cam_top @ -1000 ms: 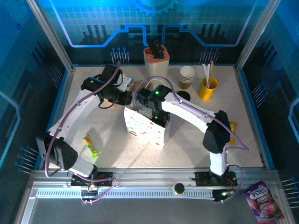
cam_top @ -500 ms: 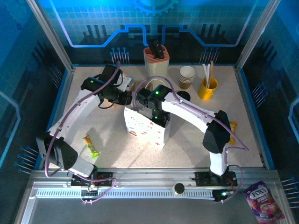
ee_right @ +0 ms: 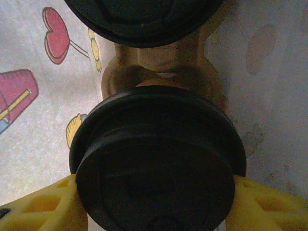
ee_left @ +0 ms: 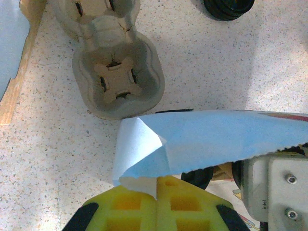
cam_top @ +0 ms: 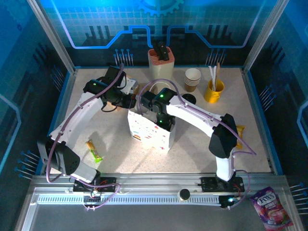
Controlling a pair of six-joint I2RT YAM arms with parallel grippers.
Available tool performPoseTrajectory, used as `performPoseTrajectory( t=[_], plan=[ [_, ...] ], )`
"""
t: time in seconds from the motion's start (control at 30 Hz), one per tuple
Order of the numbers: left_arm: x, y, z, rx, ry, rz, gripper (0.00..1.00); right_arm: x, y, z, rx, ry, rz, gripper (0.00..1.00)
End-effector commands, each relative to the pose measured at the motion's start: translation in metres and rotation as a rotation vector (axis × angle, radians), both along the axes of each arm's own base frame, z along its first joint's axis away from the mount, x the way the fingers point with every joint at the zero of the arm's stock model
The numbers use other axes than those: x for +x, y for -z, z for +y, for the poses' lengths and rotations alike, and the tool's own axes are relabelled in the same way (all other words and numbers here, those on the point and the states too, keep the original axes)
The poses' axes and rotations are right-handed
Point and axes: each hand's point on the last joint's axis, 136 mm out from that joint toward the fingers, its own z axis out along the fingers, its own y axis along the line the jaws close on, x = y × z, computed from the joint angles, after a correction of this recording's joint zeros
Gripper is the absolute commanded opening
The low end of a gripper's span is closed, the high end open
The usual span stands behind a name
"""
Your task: Pack the takeout coffee
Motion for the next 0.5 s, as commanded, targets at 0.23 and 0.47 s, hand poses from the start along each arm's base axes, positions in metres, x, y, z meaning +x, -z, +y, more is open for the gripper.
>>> performPoseTrajectory(
  t=[0.23, 0.47],
  plan=[
    [-0.005, 0.009, 0.003, 0.011, 0.013, 0.021, 0.0, -0.002, 0.02, -0.01, -0.038, 0.018, 0.044, 0.42],
    [-0.005, 0.008, 0.003, 0.01, 0.012, 0.018, 0.0, -0.002, 0.033, -0.013, -0.052, 0.027, 0.063, 0.42]
  ],
)
